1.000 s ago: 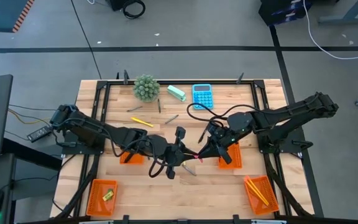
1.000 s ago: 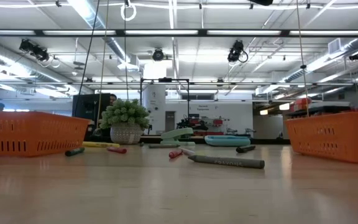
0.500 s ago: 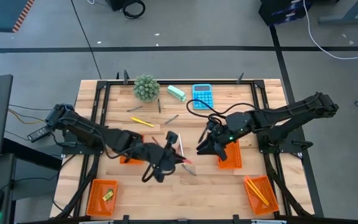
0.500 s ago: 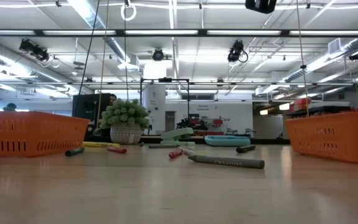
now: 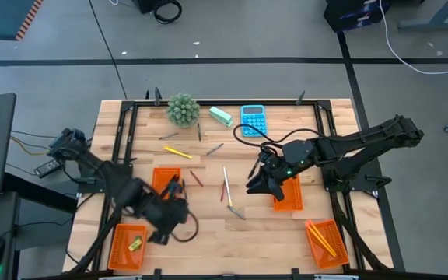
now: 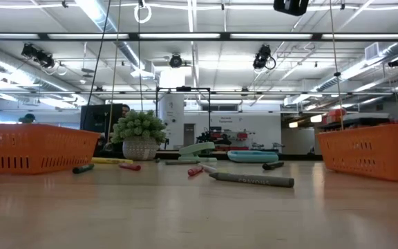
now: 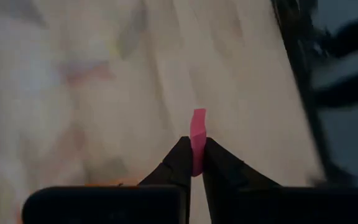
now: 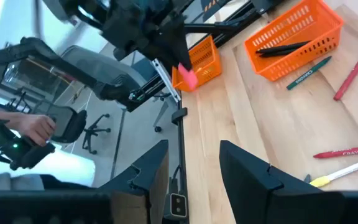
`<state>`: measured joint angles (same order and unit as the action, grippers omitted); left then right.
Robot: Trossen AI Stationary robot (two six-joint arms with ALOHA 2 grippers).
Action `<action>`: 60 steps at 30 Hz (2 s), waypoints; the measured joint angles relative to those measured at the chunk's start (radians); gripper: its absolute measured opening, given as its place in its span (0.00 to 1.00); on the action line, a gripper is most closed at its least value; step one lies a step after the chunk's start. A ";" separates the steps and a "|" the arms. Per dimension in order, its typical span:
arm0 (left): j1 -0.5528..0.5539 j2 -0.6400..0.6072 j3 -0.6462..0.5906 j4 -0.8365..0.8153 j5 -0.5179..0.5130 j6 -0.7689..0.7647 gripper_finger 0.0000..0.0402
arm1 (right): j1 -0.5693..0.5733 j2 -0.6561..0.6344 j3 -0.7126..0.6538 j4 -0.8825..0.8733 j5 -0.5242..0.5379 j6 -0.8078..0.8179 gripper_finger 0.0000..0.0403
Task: Sort crayons/erasers/pens/pencils in bins
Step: Put the pink eraser into the bottom left orange basket
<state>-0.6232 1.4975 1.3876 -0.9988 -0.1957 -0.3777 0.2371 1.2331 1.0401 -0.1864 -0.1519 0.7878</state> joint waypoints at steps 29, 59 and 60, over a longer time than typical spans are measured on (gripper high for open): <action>-0.367 -0.021 -0.312 0.299 0.536 -0.608 0.08 | 0.001 0.000 -0.002 0.001 0.163 -0.006 0.36; -0.388 -0.080 -0.677 0.507 0.563 -0.659 0.10 | 0.000 0.000 -0.002 0.001 0.362 -0.032 0.36; -0.388 -0.080 -0.677 0.513 0.555 -0.659 0.10 | 0.000 0.000 -0.002 0.001 0.361 -0.032 0.36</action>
<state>-1.0107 1.4174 0.7105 -0.4860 0.3597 -1.0363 0.2372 1.2331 1.0386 -0.1855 0.2093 0.7557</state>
